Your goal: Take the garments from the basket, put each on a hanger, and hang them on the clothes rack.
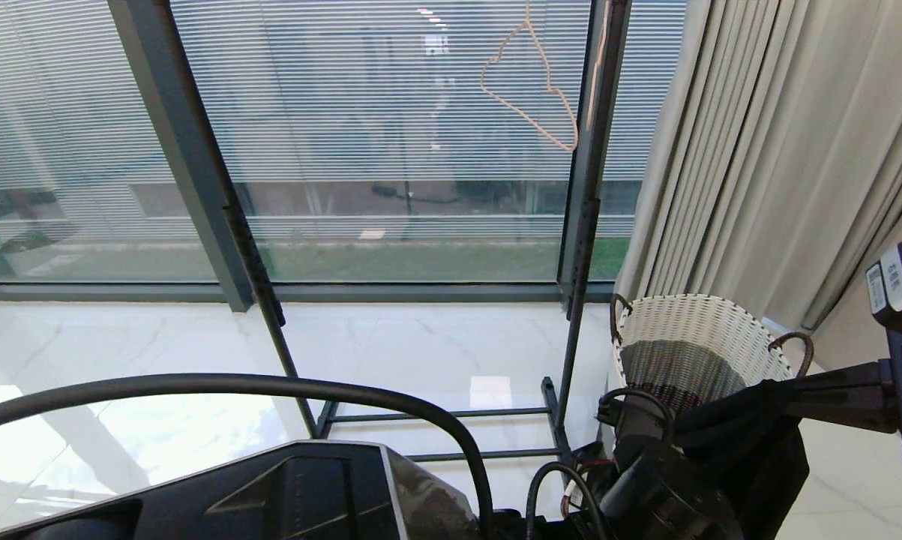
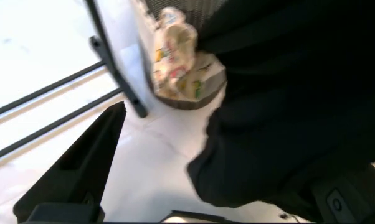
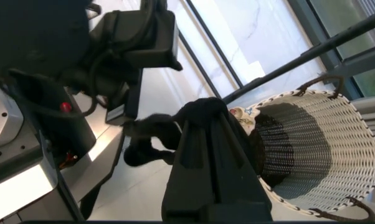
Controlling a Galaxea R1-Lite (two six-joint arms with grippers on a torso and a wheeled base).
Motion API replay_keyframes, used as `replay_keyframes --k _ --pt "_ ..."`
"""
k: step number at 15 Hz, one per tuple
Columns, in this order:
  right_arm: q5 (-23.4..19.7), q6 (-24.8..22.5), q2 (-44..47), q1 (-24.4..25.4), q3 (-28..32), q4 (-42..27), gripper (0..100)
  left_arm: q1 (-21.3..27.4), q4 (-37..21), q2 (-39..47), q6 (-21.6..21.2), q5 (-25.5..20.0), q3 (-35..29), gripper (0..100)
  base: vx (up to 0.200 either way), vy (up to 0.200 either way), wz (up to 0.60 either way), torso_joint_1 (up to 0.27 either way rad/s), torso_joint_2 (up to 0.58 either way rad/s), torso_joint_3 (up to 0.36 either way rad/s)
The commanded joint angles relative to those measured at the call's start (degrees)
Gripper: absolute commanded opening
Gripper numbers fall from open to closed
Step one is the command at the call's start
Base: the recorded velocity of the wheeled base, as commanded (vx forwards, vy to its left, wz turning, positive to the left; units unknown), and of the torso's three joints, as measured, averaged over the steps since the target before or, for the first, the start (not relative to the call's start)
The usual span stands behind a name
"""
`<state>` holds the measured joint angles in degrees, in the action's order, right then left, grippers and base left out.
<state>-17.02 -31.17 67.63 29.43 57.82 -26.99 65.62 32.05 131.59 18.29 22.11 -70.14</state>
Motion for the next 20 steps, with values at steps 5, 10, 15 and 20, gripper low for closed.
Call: replay_keyframes --k 5,10,15,20 --pt "-0.03 -0.03 -0.05 0.02 0.10 0.01 0 -1.11 0.03 0.78 -0.53 0.21 1.59 0 0.000 0.000 0.00 0.000 0.00 0.000" --pt "0.76 1.64 0.13 -0.51 -0.43 0.01 0 -0.06 0.82 -1.24 -0.18 11.99 5.72 0 0.000 0.000 0.00 0.000 0.00 0.000" --pt "0.41 1.73 2.33 -0.42 -0.43 0.36 0 0.56 3.63 -17.50 2.90 9.09 18.38 0 0.000 0.000 0.00 0.000 0.00 0.000" --pt "-1.26 1.64 8.30 4.23 -0.34 7.74 0 1.17 -3.40 -44.93 2.90 4.96 35.34 0 0.000 0.000 0.00 0.000 0.00 0.000"
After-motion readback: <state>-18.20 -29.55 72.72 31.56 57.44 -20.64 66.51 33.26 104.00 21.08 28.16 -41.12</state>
